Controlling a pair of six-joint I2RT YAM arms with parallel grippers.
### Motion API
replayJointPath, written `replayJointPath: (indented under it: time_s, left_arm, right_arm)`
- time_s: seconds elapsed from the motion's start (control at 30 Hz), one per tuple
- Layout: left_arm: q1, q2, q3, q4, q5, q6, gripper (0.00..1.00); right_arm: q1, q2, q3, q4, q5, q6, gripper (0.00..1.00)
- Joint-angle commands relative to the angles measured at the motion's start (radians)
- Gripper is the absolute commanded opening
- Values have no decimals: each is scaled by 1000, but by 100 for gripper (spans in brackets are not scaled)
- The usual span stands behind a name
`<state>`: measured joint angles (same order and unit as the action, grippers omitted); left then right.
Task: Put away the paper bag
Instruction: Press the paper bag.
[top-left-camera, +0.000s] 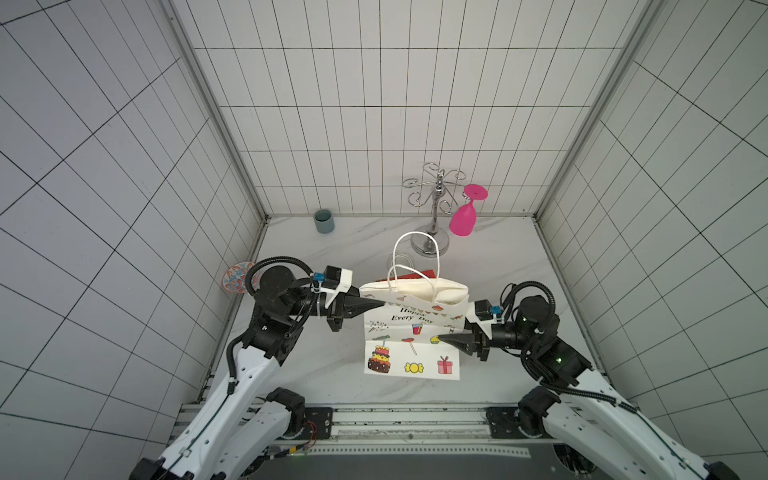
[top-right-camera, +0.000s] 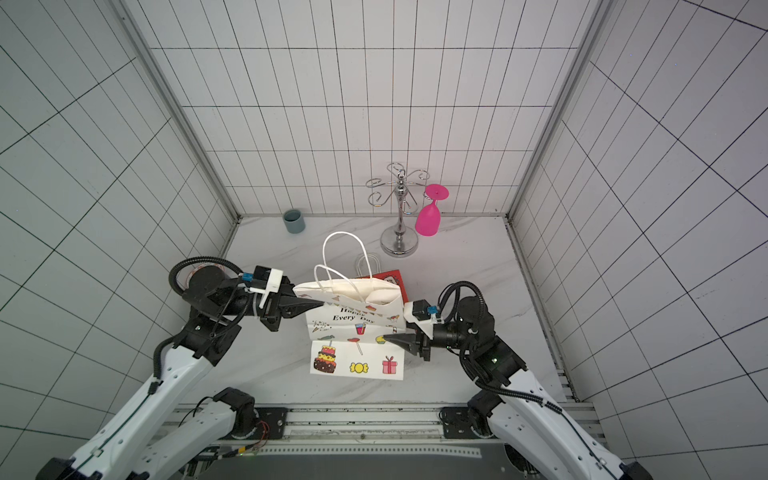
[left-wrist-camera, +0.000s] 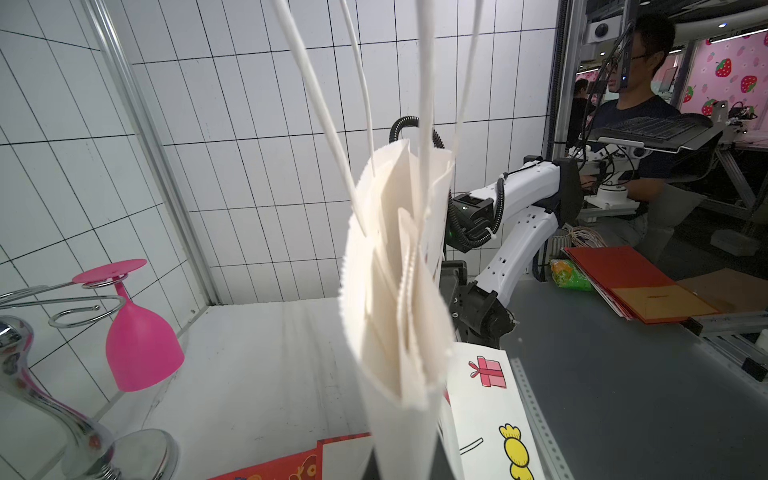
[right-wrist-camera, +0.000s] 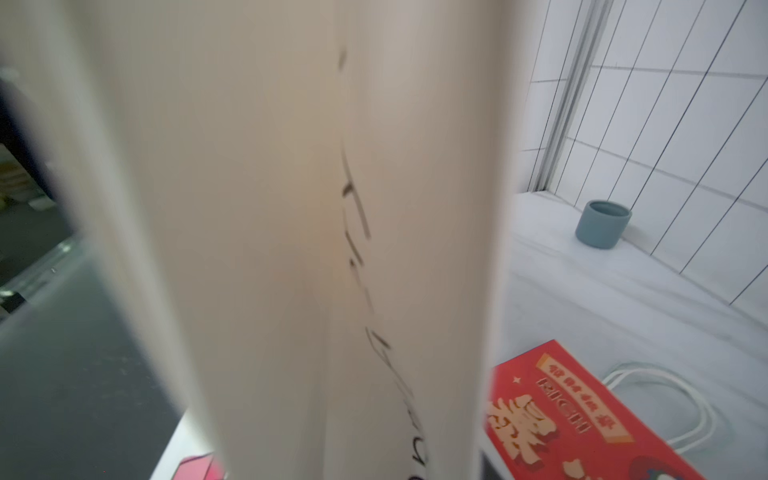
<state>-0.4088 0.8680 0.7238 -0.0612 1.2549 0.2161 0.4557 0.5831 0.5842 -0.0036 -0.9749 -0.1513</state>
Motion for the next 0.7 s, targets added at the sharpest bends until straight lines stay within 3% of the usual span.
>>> replayJointPath:
  time_s: [0.0,0.07,0.2,0.33,0.43,0.5,0.53,0.67]
  left_arm:
    - [5,-5,46,79,34,-73,0]
    - [6,-10,48,127,27,-116,0]
    - [33,-25,42,200,-26,-175,0]
    - [59,-24,35,293,-2,-256,0]
    - [59,-21,43,298,3,-263,0]
    - [59,-21,48,309,6,-276,0]
    - [60,-23,50,311,5,-276,0]
    - [62,-32,64,295,-2,-268,0]
  right_arm:
    - [45,16,-55,83,6,60,99]
    - [73,25,-57,48,20,23,100]
    - [94,15,-74,40,39,2,91]
    - [103,-19,-111,56,80,1,86]
    - [111,-6,-113,67,81,2,68]
    - [113,13,-109,71,92,-4,44]
    - [116,19,-107,74,96,-5,38]
    - [118,26,-98,81,91,-7,39]
